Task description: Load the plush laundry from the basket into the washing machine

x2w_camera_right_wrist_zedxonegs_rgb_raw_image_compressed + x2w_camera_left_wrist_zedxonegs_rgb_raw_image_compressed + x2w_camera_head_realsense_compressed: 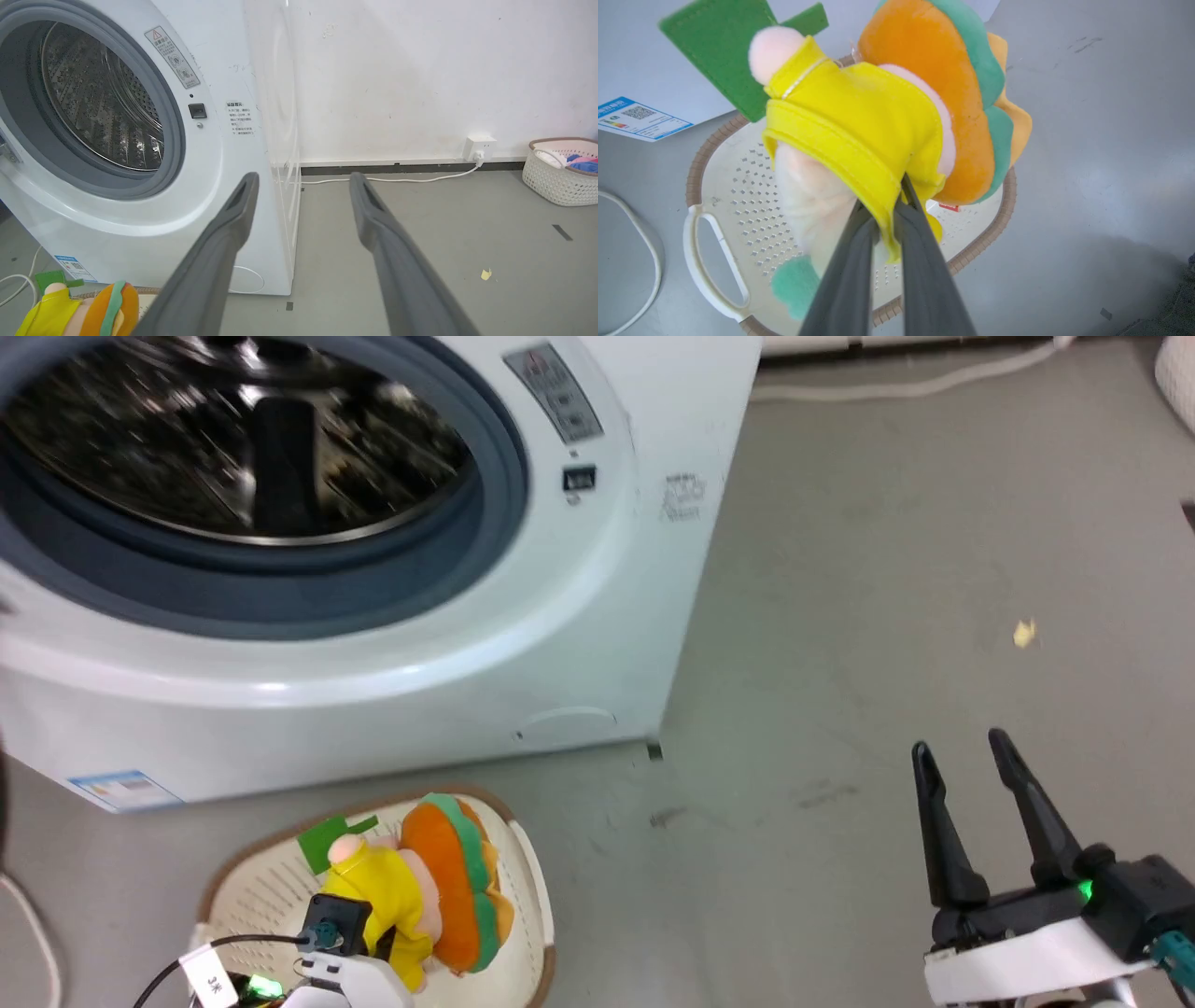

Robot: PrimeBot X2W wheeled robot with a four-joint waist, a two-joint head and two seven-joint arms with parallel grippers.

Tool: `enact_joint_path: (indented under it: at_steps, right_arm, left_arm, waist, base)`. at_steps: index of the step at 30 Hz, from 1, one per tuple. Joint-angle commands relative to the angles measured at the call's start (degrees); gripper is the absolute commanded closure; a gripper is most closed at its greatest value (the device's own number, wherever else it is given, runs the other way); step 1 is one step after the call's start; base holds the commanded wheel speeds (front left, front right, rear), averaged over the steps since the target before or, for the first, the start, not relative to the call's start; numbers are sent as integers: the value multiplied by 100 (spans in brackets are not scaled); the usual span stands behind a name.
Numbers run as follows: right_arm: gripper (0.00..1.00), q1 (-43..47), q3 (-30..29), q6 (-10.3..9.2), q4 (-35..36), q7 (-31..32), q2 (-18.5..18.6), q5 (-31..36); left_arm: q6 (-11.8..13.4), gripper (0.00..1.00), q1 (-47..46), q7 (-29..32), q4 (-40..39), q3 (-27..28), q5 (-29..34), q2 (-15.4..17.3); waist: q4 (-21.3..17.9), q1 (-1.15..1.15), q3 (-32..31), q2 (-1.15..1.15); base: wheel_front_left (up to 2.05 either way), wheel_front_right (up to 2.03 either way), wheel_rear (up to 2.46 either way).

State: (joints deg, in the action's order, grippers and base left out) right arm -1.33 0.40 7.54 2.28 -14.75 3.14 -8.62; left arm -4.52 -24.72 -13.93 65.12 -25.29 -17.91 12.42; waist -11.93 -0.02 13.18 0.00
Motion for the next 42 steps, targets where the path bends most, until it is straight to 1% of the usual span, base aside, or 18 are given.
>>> enact_joint_path:
  at_steps: [1,4,8,11,16,19,21,27,31,37,38,39,42]
  right_arm:
    - [0,82,6,-5,-19,-25,3,37]
    - [0,272,-26,-5,-51,-25,-4,86]
    - [0,511,-67,-5,-88,-25,-13,152]
    - [0,620,-86,-5,-71,-25,-18,172]
    - [0,639,-55,-5,-7,-25,-23,180]
    - [0,606,-34,-5,39,-25,-24,168]
    - [0,542,-42,-5,89,-25,-24,158]
    - [0,207,-10,-5,212,-25,-4,82]
    - [0,-100,-23,-5,274,-25,11,-63]
    - [0,-473,51,-5,255,-25,6,-298]
    - [0,-473,51,-5,255,-25,6,-298]
    - [0,-566,114,-5,240,-25,2,-359]
    - [0,-712,176,-5,203,-25,-6,-466]
  left_arm:
    - [-8,100,100,-63,-122,34,-53,6]
    - [12,100,325,-99,-621,133,-121,4]
    - [262,100,869,-105,-1925,435,-126,102]
    - [444,100,1308,-106,-2890,633,-86,146]
    - [679,100,1700,-106,-4234,890,19,175]
    - [795,100,1669,-106,-4816,1032,43,152]
    - [844,100,1485,-83,-5066,1088,26,143]
    - [985,100,320,546,-5532,1119,295,374]
    - [1011,100,-696,1165,-5530,1200,464,640]
    - [947,100,-2300,2161,-4939,1382,621,1140]
    - [947,100,-2300,2161,-4939,1382,621,1140]
    - [864,100,-2849,2443,-4638,1387,715,1349]
    - [765,100,-3688,2738,-4149,1404,838,1611]
  waist:
    - [227,2,-462,0]
    - [314,2,-770,0]
    - [377,2,-1099,0]
    - [399,2,-1203,0]
    - [382,2,-1151,0]
    - [334,2,-967,0]
    - [303,2,-728,0]
    - [136,2,144,0]
    - [-49,2,826,0]
    - [-356,2,1681,0]
    - [-356,2,1681,0]
    - [-460,2,1934,0]
    - [-616,2,2222,0]
  base:
    - [0,0,0]
    - [0,0,0]
    - [0,0,0]
    - [0,0,0]
    - [0,0,0]
    - [0,0,0]
    - [0,0,0]
    - [0,0,0]
    - [0,0,0]
    - [0,0,0]
    - [0,0,0]
    - [0,0,0]
    - [0,0,0]
